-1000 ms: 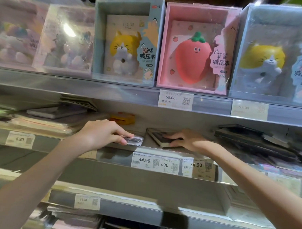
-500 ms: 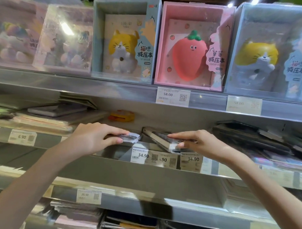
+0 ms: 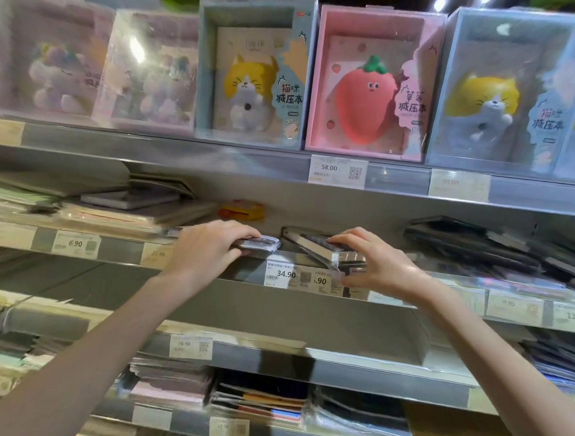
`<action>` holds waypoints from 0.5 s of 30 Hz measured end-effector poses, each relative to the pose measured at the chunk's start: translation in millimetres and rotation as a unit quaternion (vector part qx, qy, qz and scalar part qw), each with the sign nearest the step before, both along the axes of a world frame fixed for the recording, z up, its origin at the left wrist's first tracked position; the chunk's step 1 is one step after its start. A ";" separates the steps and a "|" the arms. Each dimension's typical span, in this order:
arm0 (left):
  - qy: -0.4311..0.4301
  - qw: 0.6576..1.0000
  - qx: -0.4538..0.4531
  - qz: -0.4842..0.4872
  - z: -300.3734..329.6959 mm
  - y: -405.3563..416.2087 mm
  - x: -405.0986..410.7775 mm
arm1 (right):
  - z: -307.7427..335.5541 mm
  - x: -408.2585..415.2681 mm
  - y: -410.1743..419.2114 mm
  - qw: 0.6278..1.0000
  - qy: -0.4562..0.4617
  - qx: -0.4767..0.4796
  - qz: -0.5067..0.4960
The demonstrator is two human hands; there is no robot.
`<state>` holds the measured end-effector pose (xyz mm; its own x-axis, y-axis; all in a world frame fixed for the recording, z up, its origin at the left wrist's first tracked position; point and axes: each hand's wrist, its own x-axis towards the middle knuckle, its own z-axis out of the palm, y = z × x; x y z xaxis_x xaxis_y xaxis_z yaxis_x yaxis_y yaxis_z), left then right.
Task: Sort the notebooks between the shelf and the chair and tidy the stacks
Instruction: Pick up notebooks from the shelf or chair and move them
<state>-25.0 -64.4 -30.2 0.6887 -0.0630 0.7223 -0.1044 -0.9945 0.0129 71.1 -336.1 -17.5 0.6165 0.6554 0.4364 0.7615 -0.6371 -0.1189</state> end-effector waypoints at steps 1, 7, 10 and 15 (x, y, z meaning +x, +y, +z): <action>0.006 1.000 -0.009 0.002 0.4 -1.0 0.3 | -0.7 -1.9 -1.4 1.000 0.007 -0.026 -0.009; 0.035 0.999 -0.017 0.012 2.0 -2.8 2.1 | -11.9 -11.6 12.4 0.995 -0.072 0.008 -0.071; 0.035 0.999 -0.010 0.014 2.7 -1.8 1.2 | -15.7 -10.1 20.1 0.985 -0.142 0.056 -0.083; 0.010 1.000 0.011 0.003 4.1 -2.7 -0.1 | -17.4 -0.6 17.6 0.976 -0.199 0.068 -0.061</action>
<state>-25.1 -67.1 -26.1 0.7033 -0.0749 0.7070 -0.0988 -0.9951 -0.0071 70.5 -318.5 -34.9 0.4502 0.5063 0.7355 0.6838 -0.7252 0.0807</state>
